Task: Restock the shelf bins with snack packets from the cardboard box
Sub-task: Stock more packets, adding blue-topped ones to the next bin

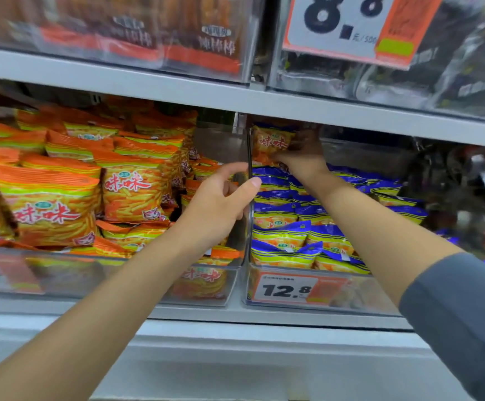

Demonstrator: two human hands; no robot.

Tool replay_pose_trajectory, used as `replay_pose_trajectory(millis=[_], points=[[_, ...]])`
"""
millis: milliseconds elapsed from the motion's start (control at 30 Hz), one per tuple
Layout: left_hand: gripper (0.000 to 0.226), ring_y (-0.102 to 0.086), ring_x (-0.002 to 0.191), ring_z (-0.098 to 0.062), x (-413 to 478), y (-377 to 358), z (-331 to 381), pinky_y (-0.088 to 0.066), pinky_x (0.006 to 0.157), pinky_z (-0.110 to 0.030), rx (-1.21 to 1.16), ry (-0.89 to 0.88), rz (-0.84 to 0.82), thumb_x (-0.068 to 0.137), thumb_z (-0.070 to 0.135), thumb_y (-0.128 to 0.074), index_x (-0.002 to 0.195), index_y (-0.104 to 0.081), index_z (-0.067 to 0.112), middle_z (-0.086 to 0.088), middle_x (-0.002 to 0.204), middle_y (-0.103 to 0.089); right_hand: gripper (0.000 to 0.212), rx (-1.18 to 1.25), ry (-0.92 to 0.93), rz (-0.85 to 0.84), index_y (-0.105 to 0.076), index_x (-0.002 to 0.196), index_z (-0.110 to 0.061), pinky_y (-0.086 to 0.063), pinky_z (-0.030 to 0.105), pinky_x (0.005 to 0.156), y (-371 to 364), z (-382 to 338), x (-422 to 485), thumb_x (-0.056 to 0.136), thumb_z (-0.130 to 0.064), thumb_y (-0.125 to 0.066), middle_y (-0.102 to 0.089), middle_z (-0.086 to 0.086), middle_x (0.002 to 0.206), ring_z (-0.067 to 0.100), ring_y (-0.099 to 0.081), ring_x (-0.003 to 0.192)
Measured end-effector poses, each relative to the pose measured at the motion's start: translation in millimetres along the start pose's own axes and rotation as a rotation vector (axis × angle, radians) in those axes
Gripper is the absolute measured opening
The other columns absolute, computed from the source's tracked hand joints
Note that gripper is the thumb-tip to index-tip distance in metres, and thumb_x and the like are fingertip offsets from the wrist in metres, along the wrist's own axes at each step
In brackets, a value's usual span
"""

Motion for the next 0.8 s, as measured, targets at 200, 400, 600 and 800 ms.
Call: replay_pose_trajectory(millis=[200,400,600,800], points=[[0.042,-0.049,0.050,0.005,-3,0,4,-0.041,0.053,-0.011,0.027,0.006,-0.008,0.097,0.035,-0.051,0.138,-0.045,0.024,0.002,0.069,-0.052,0.048,-0.239,0.094,-0.120,-0.063,0.124,-0.012,-0.049,0.028,0.092,-5,-7,-10,0.080,-0.024,-0.079,-0.066,0.002,0.119,0.017,-0.061,0.109],[0.040,-0.052,0.050,0.002,-12,5,10,-0.049,0.055,-0.019,0.002,0.011,0.040,0.096,0.032,-0.056,0.131,-0.052,0.013,-0.001,0.068,-0.054,0.024,-0.413,0.160,0.053,-0.066,0.107,-0.004,-0.047,0.029,0.081,28,-30,-49,0.086,-0.018,-0.068,-0.068,0.012,0.111,0.028,-0.062,0.104],[0.014,-0.050,0.058,-0.002,-56,20,37,-0.036,0.053,-0.011,0.307,-0.078,0.237,0.088,0.029,-0.069,0.085,-0.061,0.018,0.008,0.066,-0.054,0.024,-0.367,0.208,-0.022,-0.070,0.109,-0.013,-0.051,0.031,0.083,45,-57,-132,0.086,-0.021,-0.068,-0.068,0.001,0.096,0.018,-0.061,0.087],[0.010,-0.054,0.066,-0.007,-82,17,46,-0.047,0.064,-0.029,0.418,-0.048,0.164,0.090,0.025,-0.065,0.085,-0.062,0.017,0.005,0.072,-0.060,0.034,-0.435,0.198,-0.104,-0.063,0.124,-0.016,-0.047,0.028,0.083,62,-65,-158,0.090,-0.016,-0.063,-0.068,0.005,0.111,0.021,-0.062,0.095]])
Point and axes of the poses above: each hand's wrist, its own x-axis towards the middle knuckle, its own y-axis out of the back of the hand, z = x × y, the point moved 8 cm from there along x, towards the middle knuckle
